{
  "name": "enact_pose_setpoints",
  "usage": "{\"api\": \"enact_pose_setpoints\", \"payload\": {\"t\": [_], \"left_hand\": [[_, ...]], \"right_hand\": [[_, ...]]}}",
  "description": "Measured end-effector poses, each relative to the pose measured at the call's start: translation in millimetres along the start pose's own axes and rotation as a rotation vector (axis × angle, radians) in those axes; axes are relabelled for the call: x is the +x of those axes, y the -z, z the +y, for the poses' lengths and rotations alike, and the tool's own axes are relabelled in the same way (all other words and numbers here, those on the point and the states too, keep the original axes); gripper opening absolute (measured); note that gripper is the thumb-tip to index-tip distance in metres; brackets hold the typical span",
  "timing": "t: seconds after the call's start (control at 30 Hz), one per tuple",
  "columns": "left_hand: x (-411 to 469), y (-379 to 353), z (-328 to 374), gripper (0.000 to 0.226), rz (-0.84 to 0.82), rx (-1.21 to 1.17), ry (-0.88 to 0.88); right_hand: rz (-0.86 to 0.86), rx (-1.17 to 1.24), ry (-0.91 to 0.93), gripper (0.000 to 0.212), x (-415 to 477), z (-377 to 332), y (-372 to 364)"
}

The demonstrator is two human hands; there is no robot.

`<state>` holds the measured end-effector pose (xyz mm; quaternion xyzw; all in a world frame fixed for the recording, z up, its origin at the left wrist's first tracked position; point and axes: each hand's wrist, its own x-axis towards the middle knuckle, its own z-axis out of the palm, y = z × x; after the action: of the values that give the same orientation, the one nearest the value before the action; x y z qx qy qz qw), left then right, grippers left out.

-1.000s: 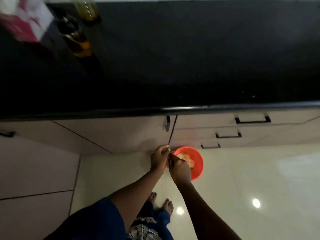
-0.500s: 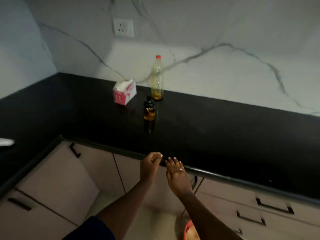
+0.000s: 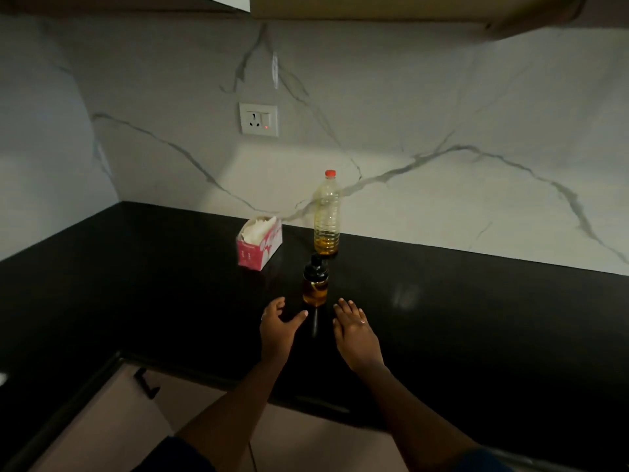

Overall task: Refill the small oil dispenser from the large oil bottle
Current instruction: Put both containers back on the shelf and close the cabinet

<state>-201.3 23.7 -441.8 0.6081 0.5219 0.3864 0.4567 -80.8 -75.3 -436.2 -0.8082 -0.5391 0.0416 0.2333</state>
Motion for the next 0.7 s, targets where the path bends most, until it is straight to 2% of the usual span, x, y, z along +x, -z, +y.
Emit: {"api": "enact_pose_setpoints", "payload": {"t": [0.2, 0.37, 0.47, 0.57, 0.63, 0.7], "left_hand": [[50.2, -18.2, 12.8, 0.077, -0.114, 0.044, 0.035], [80.3, -42.9, 8.1, 0.091, -0.186, 0.040, 0.055], [98.9, -56.3, 8.2, 0.101, -0.248, 0.114, 0.087], [118.8, -65.9, 5.0, 0.109, -0.341, 0.090, 0.098], [127.1, -67.7, 1.9, 0.108, -0.432, 0.077, 0.088], [132.0, -72.9, -1.9, 0.098, -0.452, 0.074, 0.077]], "right_hand": [[0.025, 0.034, -0.080, 0.047, 54.6, 10.2, 4.1], [0.042, 0.085, -0.073, 0.048, 107.3, 28.7, 1.7], [0.051, 0.143, -0.084, 0.051, 142.9, 38.2, -2.1], [0.012, 0.181, -0.072, 0.058, 185.1, 47.2, -3.2], [0.025, 0.223, -0.071, 0.061, 211.4, 51.8, -2.4], [0.050, 0.289, -0.080, 0.063, 240.3, 56.1, -3.2]]}}
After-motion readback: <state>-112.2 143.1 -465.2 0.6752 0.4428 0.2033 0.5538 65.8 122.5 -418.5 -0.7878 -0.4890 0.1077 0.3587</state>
